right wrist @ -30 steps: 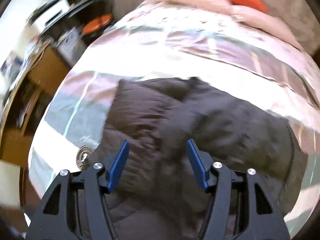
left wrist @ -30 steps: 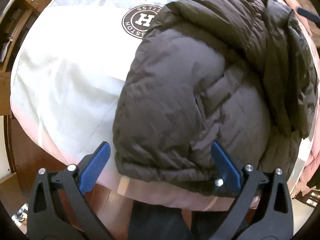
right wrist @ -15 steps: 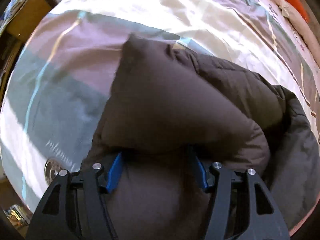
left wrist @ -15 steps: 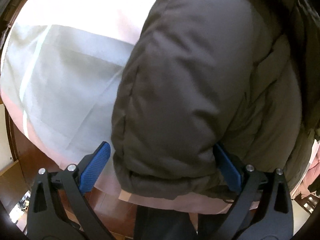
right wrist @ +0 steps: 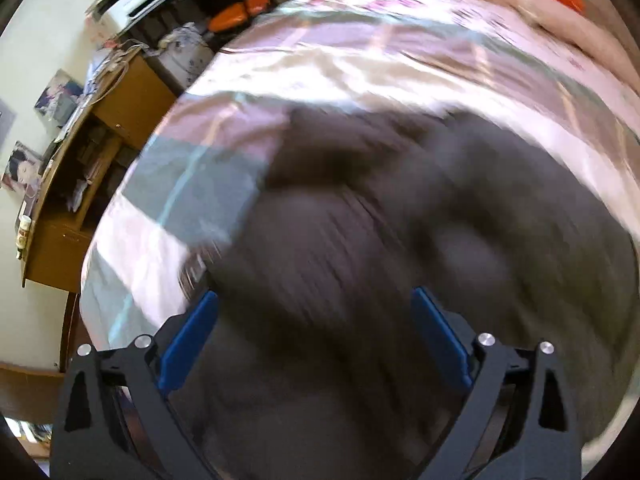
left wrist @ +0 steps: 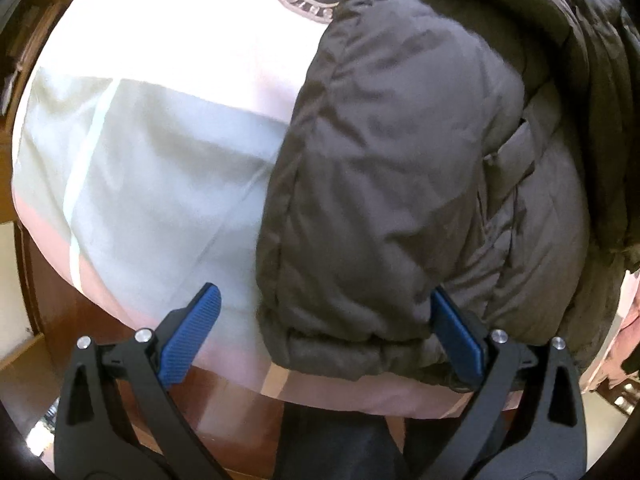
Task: Fold large clothes
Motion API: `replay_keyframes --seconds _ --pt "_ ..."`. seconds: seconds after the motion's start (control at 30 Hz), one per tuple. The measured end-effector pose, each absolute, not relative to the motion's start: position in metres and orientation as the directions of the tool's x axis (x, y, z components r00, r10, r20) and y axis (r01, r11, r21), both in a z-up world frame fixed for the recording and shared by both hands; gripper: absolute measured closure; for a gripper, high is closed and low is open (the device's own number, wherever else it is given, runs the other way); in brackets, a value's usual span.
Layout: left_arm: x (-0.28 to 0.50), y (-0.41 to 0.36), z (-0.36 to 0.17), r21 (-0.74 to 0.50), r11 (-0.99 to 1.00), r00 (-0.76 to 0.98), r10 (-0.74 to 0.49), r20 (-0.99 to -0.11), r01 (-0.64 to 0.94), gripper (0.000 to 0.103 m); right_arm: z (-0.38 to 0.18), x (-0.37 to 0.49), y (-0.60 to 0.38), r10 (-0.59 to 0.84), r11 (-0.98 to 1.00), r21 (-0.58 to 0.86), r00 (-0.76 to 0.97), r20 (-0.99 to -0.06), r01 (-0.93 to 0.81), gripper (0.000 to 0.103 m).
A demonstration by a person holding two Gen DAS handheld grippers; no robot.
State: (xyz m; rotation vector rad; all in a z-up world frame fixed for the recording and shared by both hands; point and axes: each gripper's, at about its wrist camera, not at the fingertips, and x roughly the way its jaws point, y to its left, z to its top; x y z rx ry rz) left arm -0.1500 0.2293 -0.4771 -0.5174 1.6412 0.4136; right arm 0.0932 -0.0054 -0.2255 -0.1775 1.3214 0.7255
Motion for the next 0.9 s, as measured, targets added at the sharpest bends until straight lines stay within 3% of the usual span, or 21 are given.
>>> replay_keyframes --seconds 0.13,0.33,0.43,0.5,0.57,0.6,0.63,0.7,0.83,0.9 --pt "-0.129 0.224 -0.476 0.017 0.861 -0.126 -0.055 -0.99 -0.508 0.002 -0.274 0.046 -0.074 0.239 0.825 0.191 0.023 -0.971 -0.532 0.006" --pt "-0.11 0.192 -0.466 0.056 0.894 -0.132 -0.004 -0.991 -0.444 0.002 -0.279 -0.039 -0.08 0.073 0.641 -0.161 0.268 -0.961 -0.751 0.006" --pt "-0.094 0.182 -0.452 0.06 0.903 -0.131 0.005 -0.991 -0.426 0.002 -0.244 -0.046 -0.084 0.194 0.706 -0.074 0.293 -0.936 -0.704 0.006" --pt "-0.087 0.173 -0.452 0.068 0.909 -0.136 0.012 -0.991 -0.411 0.002 -0.249 -0.038 -0.095 0.208 0.787 0.032 0.216 -0.954 -0.617 0.006" --pt "-0.082 0.166 -0.449 0.069 0.915 -0.143 0.012 -0.99 -0.397 0.002 -0.291 -0.028 -0.108 0.164 0.851 0.162 -0.042 -0.986 -0.499 0.008" --pt "-0.079 0.161 -0.445 0.067 0.918 -0.142 0.011 -0.99 -0.391 0.002 -0.309 -0.026 -0.123 0.141 0.895 0.185 -0.136 -0.981 -0.407 0.014" --pt "-0.077 0.151 -0.441 0.067 0.92 -0.14 0.014 -0.99 -0.385 0.002 -0.308 -0.027 -0.137 0.179 0.916 0.215 -0.135 -0.975 -0.34 0.02" --pt "-0.07 0.149 -0.429 0.085 0.931 -0.139 0.038 -0.99 -0.354 0.002 -0.291 -0.025 -0.175 0.269 0.94 0.276 -0.065 -0.961 -0.201 0.02" --pt "-0.082 0.149 -0.428 0.074 0.933 -0.18 0.01 -0.984 -0.352 0.002 -0.273 -0.032 -0.255 0.242 0.97 0.243 0.032 -0.97 0.023 0.015" --pt "-0.092 0.162 -0.437 0.011 0.918 -0.195 -0.073 -0.978 -0.397 0.002 -0.281 -0.036 -0.285 0.195 0.978 0.196 0.018 -0.981 0.075 0.014"
